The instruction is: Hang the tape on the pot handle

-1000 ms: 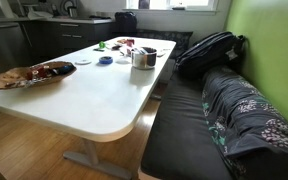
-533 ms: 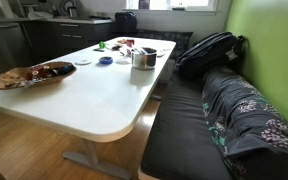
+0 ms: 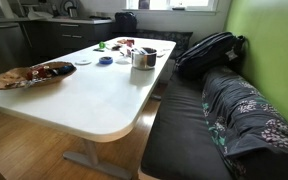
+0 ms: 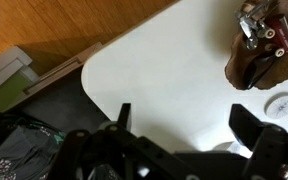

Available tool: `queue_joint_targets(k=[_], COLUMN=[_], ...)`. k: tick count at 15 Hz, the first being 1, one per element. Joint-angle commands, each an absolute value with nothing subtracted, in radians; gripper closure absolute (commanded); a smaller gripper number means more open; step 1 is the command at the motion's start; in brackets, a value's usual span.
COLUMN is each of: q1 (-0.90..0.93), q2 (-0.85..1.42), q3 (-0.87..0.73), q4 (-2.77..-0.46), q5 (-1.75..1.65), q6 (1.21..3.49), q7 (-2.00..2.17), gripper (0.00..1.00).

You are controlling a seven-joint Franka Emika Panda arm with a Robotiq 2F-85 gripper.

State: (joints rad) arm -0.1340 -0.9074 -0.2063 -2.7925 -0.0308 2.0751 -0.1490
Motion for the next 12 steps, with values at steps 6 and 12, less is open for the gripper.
queue_joint_targets(k=[6,12], q1=[0.122,0.339], q2=[-0.530,-0.165], q3=[-0.270,-0.257], q4=[-2.701,-2.506], q5=[0.143,0.387], q6=[2.446,2.539], q7=[-0.354,-0.626], gripper=[0.00,0.00])
